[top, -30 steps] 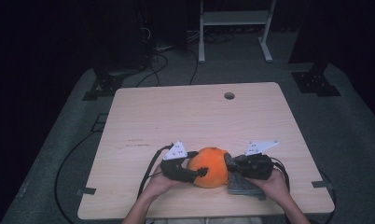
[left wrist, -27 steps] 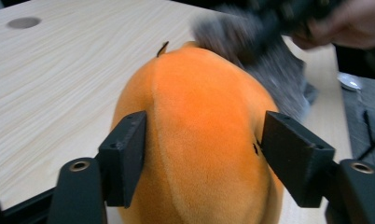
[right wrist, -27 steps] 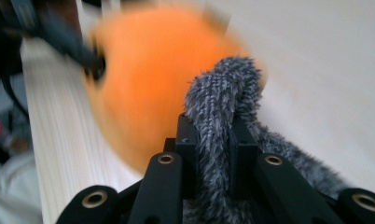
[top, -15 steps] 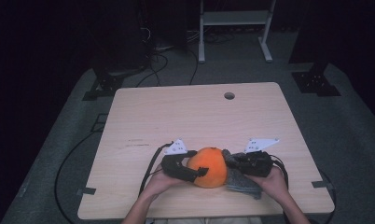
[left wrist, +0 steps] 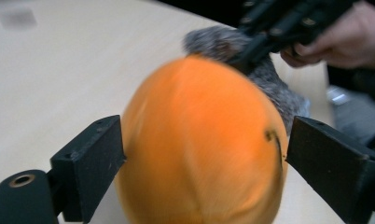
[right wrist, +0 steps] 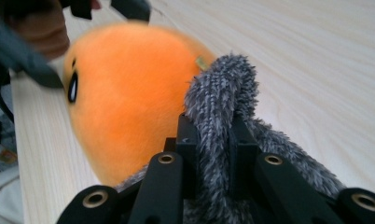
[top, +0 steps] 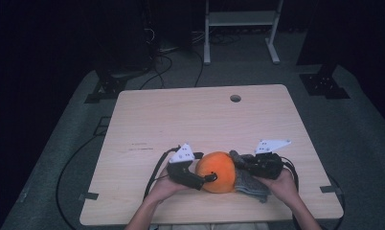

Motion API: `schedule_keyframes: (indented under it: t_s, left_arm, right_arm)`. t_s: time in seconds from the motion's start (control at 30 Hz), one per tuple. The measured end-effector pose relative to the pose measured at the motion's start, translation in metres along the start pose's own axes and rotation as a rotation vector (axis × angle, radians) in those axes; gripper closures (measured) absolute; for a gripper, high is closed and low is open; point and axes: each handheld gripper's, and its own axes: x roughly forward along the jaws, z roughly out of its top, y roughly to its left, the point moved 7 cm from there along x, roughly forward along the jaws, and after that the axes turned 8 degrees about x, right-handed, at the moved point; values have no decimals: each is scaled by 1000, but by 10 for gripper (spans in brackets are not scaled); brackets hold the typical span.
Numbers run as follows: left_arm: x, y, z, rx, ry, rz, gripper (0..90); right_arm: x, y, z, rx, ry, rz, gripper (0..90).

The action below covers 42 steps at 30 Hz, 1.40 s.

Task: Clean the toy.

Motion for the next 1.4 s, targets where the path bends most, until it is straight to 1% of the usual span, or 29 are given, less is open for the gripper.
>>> schedule_keyframes:
  t_s: [0.03,0.07,0.17,0.23,0.27,0.33,0.4,0.47,0.5,0.53,0.57,0.63,0.7,0.73,0.8,0.83,0.9,0.93,0.97,1.0,1.07,1.1,1.13,1.17,1.2,1.23,1.3,1.33,1.4]
  left_arm:
    - [3,1,-4,-26,23,-8,111]
    - [6,0,-6,-21,31,-6,114]
    - [5,-3,-4,89,29,73,269]
    - [3,-7,0,204,16,132,335]
    - [2,-11,2,283,14,164,340]
    - [0,-12,4,329,12,189,341]
    - [-1,-13,2,335,15,173,340]
    - [0,-14,0,326,7,153,333]
    - [0,-15,0,329,-1,141,331]
    - [0,-17,0,339,3,136,330]
    - [1,-19,0,350,5,127,330]
    - [3,-22,0,366,10,116,326]
    - [3,-23,-2,362,5,108,320]
    - [3,-23,-2,357,7,103,312]
    - [2,-23,-2,331,11,84,266]
    - [1,-21,-2,296,6,66,232]
    - [-1,-15,1,183,-31,25,198]
    - [-1,-14,1,164,-37,17,208]
    - [-1,-14,1,166,-43,19,239]
    - [-1,-15,1,185,-42,32,272]
    - [0,-19,3,237,-45,50,326]
    - [1,-22,5,264,-41,53,333]
    - [1,-24,6,287,-32,56,334]
    - [1,-25,6,304,-18,63,335]
    - [0,-25,4,311,-9,67,335]
    - [-1,-24,3,312,-8,69,344]
    - [-1,-22,1,283,-24,63,346]
    - [0,-22,2,281,-28,63,350]
    - [2,-25,5,301,-20,68,351]
  right_arm:
    - [-2,1,-1,9,1,19,778]
    - [-4,3,0,13,-2,38,779]
    - [-7,12,7,-30,-10,24,780]
    - [-10,21,17,-66,-52,41,779]
    - [-12,24,22,-84,-77,43,779]
    - [-13,27,27,-98,-99,45,778]
    - [-10,22,22,-91,-81,31,778]
    - [-8,12,14,-58,-46,25,778]
    - [-9,7,10,-35,-34,29,778]
    - [-12,7,11,-25,-42,42,779]
    - [-17,12,14,-29,-63,58,779]
    - [-26,29,25,-87,-115,91,778]
    - [-26,35,31,-126,-110,68,779]
    - [-24,33,30,-124,-100,58,778]
    - [-15,26,23,-91,-72,75,776]
    - [-12,23,20,-70,-61,91,776]
    - [-10,19,13,-61,-42,95,778]
    - [-11,19,11,-63,-32,91,779]
    - [-11,19,10,-71,-27,83,779]
    - [-12,21,10,-77,-23,73,779]
    - [-17,31,19,-84,-52,101,780]
    - [-17,41,25,-114,-66,112,779]
    - [-16,49,29,-163,-63,99,779]
    - [-12,56,31,-195,-48,86,779]
    - [-8,57,31,-223,-30,64,778]
    - [-5,55,29,-225,-18,57,779]
    - [-4,47,24,-201,-5,57,781]
    - [-7,42,23,-181,-6,55,782]
    - [-10,44,25,-184,-9,48,783]
